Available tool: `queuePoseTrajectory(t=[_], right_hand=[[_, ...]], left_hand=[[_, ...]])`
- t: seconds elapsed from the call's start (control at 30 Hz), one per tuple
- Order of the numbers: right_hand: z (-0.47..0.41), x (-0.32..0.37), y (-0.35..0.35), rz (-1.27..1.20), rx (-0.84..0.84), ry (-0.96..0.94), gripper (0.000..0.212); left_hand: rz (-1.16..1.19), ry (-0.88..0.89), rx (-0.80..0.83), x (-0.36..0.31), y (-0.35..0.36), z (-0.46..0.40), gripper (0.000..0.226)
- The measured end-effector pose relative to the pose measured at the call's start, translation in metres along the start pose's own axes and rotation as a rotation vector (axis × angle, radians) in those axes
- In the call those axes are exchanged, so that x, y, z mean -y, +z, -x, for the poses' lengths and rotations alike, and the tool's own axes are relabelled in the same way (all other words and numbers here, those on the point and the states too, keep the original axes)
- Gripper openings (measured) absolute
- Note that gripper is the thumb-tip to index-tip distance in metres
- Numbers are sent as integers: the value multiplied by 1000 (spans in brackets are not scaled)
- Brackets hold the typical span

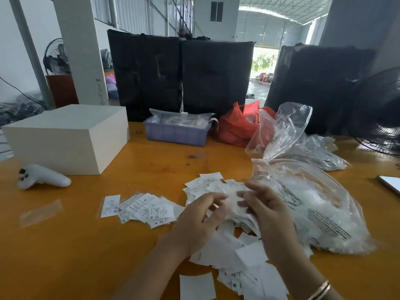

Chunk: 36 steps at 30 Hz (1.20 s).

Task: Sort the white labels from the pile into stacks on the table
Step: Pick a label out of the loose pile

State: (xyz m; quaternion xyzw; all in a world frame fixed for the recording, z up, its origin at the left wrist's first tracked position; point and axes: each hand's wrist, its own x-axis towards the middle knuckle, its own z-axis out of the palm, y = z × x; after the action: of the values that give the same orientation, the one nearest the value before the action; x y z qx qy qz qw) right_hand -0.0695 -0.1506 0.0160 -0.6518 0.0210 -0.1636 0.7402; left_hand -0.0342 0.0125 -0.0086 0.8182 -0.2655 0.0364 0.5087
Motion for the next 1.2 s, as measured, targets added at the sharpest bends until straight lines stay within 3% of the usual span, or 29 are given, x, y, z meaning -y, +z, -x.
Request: queuePoseTrajectory(t=[0.13, 0.27, 0.43, 0.5, 0.57, 0.67, 0.73, 0.83, 0.9, 1.0, 1.1, 1.2], right_hand=[[7, -8, 12, -210, 97, 191, 24], [6, -13, 12, -285, 82, 217, 25], [3, -16, 9, -345, 47, 211, 29], [3, -12, 9, -273, 61, 183, 48], [3, -10, 9, -28, 92, 174, 52], [1, -13, 7, 295, 143, 164, 21], [0, -14, 6, 202, 87, 215, 6], [1, -12, 5, -65, -1, 275, 6], [0, -13, 6, -96, -12, 258, 6], [1, -14, 10, -36, 31, 229, 3], [-1, -16, 13, 79, 58, 133, 5], [-9, -23, 10, 574, 46, -154, 10]], left_hand=[[178, -114, 53, -6, -7, 1, 53], [302, -133, -32, -3, -10, -4, 11], [343, -190, -78, -2, -12, -6, 10], [252, -182, -82, -1, -10, -6, 13], [191, -157, -85, 0, -8, -5, 14], [212, -128, -102, -1, -6, -5, 11], [340, -188, -103, -4, -7, -7, 29], [501, -324, 58, -6, -12, -8, 60], [408, -338, 120, -4, -9, -6, 55], [510, -368, -78, 2, -9, -7, 10], [789, -417, -277, 4, -17, -12, 9], [895, -432, -412, 8, -25, -14, 9]])
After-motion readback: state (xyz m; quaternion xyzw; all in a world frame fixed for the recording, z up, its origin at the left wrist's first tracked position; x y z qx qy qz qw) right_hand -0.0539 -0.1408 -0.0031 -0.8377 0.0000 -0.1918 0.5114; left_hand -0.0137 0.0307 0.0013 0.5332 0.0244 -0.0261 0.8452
